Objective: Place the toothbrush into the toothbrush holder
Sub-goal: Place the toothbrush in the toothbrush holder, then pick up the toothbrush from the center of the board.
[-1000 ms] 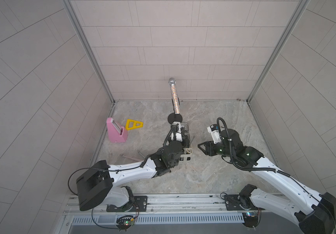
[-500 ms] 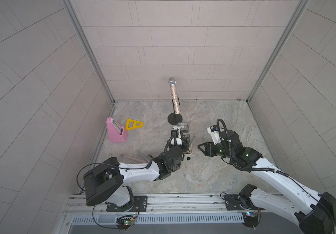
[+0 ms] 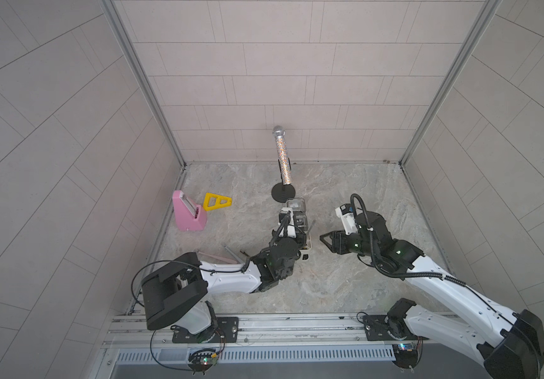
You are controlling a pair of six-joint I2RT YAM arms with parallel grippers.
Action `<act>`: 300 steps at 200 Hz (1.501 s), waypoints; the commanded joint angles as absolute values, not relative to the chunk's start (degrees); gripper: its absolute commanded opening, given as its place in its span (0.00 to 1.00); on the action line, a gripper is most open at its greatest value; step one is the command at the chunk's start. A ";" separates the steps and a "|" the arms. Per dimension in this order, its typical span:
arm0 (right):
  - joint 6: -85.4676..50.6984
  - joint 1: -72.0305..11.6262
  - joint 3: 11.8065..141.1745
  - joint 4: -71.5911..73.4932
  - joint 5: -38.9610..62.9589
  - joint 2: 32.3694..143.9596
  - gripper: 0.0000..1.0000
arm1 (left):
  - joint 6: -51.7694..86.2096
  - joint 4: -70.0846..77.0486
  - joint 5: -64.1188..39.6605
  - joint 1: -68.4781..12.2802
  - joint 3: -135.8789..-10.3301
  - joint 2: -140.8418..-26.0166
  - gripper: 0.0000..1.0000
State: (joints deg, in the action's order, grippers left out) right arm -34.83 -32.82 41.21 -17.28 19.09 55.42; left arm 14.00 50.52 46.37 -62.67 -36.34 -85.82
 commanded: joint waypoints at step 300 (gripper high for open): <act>-23.38 -70.55 66.11 -35.16 -6.47 75.93 0.55 | 50.86 -24.70 10.59 -23.70 -29.59 -39.26 0.78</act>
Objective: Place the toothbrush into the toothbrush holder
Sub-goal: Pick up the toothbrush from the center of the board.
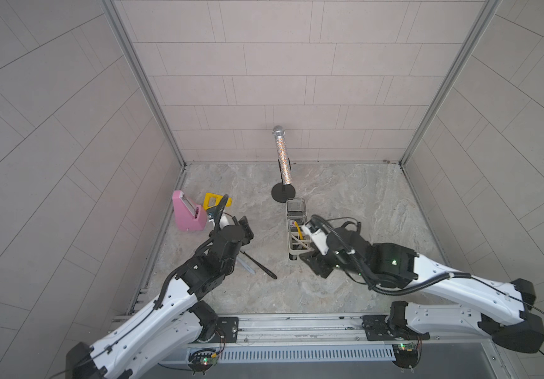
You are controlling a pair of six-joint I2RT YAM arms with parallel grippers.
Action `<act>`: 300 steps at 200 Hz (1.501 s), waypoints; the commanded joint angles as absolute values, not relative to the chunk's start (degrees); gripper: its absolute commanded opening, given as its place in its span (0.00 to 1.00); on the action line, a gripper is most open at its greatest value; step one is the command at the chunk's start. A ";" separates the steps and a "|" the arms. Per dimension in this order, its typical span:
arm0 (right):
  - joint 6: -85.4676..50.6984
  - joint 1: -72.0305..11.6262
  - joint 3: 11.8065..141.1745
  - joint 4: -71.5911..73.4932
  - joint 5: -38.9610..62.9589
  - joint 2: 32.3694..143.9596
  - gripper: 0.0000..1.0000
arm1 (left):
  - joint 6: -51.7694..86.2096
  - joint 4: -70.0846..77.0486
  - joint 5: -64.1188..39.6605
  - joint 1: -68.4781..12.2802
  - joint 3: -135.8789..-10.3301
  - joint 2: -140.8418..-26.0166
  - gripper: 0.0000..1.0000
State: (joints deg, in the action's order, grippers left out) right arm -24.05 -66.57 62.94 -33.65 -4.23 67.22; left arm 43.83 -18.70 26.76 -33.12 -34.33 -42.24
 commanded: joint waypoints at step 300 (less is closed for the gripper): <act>-17.41 -65.50 84.38 -30.92 4.71 114.18 0.12 | 46.01 -26.41 -9.55 -5.11 -28.04 -37.35 0.79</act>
State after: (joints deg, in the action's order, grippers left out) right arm -15.68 -65.71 85.14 -33.10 3.70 118.48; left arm 46.17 -28.03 -6.31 -5.48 -27.92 -37.10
